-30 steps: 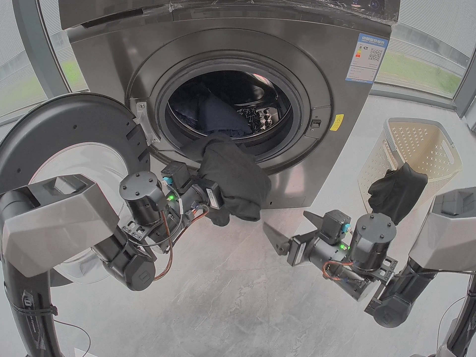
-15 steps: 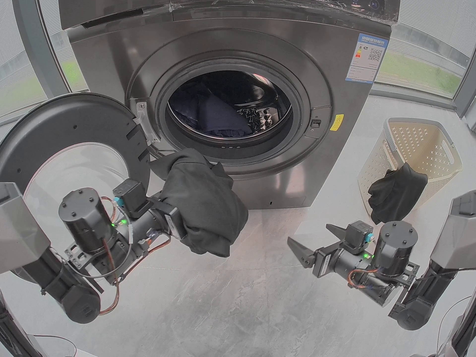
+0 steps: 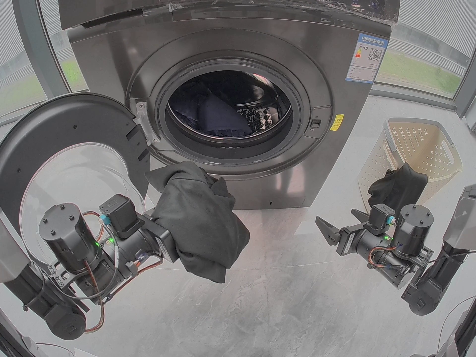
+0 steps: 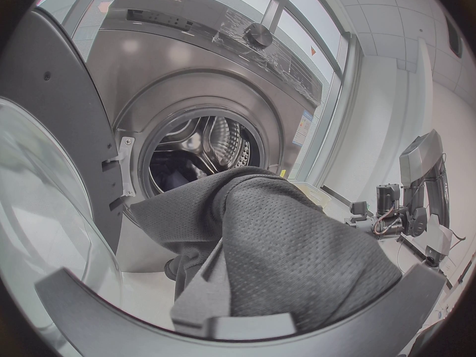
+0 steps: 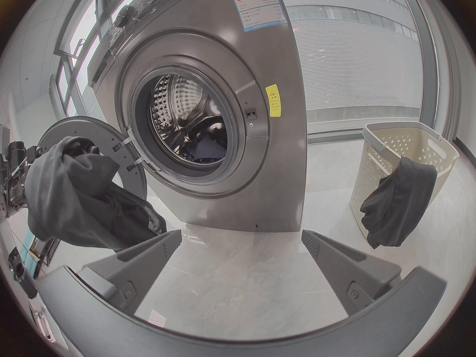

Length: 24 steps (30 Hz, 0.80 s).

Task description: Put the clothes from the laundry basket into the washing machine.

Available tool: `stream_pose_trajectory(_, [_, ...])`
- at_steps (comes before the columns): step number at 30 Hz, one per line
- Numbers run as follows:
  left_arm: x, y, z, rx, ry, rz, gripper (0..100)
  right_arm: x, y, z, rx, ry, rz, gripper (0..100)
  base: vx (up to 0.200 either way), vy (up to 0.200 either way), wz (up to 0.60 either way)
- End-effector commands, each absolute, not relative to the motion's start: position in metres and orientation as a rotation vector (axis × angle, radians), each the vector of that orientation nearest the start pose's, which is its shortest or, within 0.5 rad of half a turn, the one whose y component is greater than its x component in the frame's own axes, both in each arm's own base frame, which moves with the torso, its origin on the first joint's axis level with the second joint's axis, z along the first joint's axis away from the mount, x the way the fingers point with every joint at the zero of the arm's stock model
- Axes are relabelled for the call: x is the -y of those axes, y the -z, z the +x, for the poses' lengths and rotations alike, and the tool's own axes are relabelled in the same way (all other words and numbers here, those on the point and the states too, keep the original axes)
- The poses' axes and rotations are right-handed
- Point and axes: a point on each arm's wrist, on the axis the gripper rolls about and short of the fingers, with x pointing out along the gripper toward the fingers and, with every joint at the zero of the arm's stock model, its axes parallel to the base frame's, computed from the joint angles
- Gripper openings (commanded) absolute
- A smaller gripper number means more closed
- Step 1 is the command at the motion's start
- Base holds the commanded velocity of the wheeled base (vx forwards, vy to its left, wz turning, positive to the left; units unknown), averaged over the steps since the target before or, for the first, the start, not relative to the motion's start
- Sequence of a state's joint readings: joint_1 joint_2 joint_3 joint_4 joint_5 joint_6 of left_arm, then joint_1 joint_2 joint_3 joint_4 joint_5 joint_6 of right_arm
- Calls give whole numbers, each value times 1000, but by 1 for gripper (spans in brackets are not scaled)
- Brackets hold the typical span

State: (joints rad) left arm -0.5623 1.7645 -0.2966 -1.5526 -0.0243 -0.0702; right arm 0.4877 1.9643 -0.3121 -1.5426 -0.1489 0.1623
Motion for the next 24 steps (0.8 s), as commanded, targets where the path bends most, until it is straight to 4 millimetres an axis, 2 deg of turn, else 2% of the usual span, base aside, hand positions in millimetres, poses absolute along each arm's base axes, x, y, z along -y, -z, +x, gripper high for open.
stream_pose_trajectory(1, [138,-134,208,49,606,-82,0,-127,-87,245,-127,-331,130,100,0,0,0])
stream_pose_trajectory(10, [138,-125,207,12,611,-71,0,-130,-76,247,-168,-330,123,100,0,0,0])
stream_pose_trajectory(17, [143,-125,206,10,630,-71,0,-129,-80,246,-153,-330,130,100,0,0,0])
stream_pose_trajectory(24, [142,-124,205,9,633,-69,0,-131,-80,245,-154,-336,129,100,200,0,0])
